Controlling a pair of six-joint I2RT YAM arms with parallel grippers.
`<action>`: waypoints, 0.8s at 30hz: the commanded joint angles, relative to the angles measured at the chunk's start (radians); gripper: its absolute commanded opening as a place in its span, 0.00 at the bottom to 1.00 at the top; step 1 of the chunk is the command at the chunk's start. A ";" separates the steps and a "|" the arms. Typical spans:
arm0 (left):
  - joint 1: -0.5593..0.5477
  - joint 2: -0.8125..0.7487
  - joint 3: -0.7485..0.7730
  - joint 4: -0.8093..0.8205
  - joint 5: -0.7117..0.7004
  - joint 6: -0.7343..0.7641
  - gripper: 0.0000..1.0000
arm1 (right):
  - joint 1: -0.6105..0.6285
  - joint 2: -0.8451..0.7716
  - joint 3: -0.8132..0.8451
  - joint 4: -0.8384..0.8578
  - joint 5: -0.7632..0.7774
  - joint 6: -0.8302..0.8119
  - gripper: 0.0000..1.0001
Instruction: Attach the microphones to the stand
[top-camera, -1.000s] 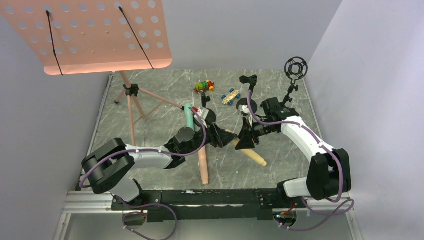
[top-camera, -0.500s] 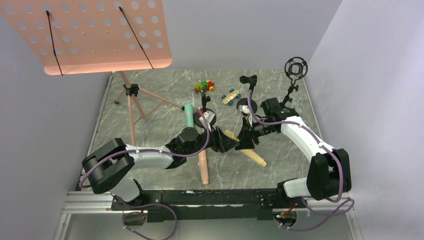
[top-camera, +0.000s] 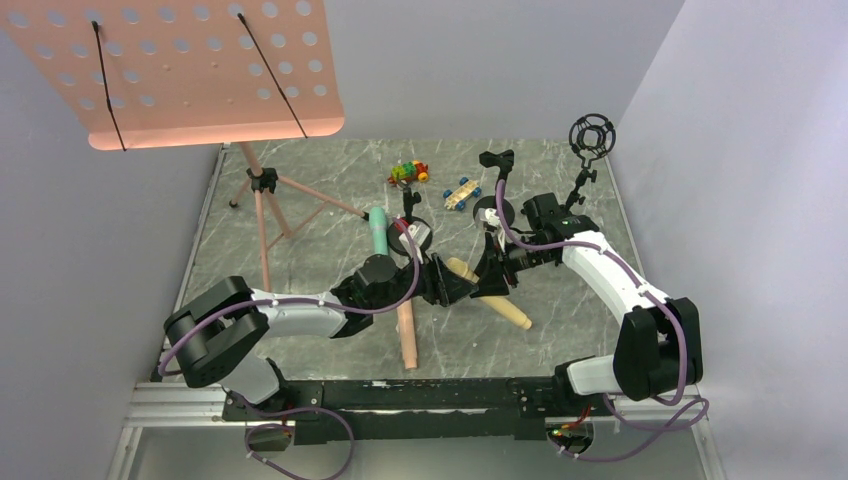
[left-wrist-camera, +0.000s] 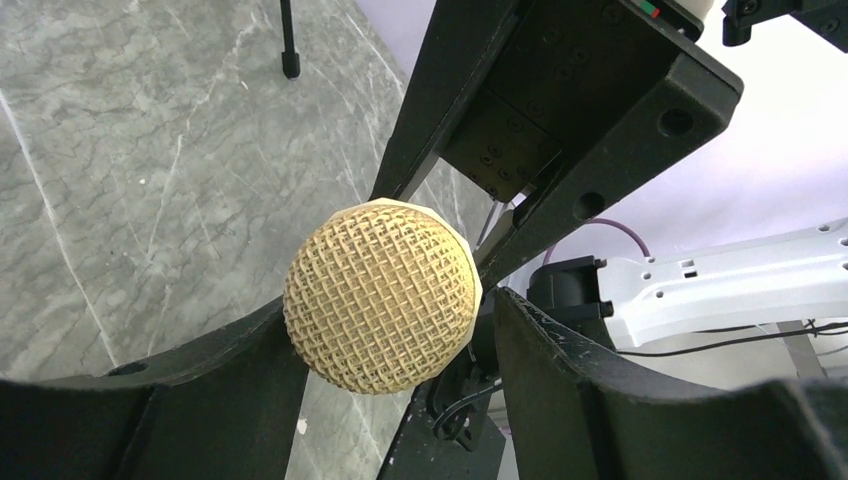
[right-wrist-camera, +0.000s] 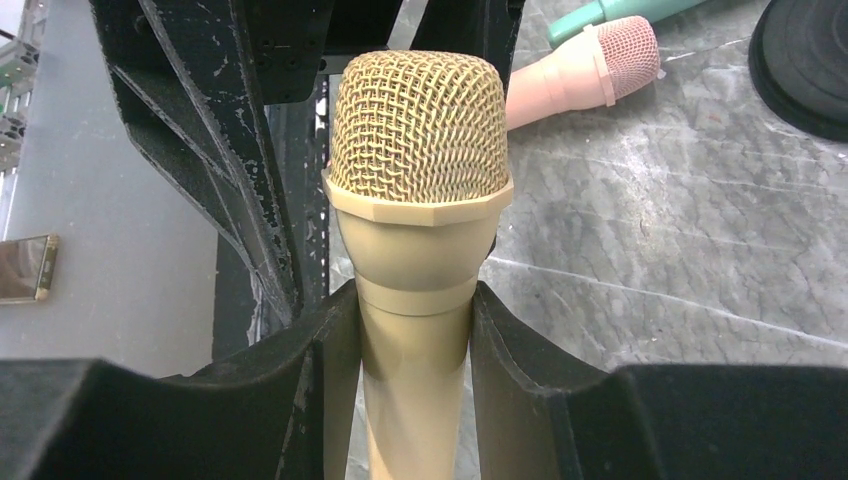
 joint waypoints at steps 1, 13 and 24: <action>-0.003 -0.037 0.004 0.064 -0.028 -0.014 0.70 | -0.001 -0.006 0.039 -0.001 -0.056 -0.047 0.24; -0.002 -0.058 -0.006 0.066 -0.047 -0.008 0.69 | -0.001 0.002 0.044 -0.012 -0.054 -0.059 0.24; 0.016 -0.075 -0.034 0.098 -0.049 -0.041 0.72 | -0.002 0.005 0.047 -0.027 -0.058 -0.075 0.25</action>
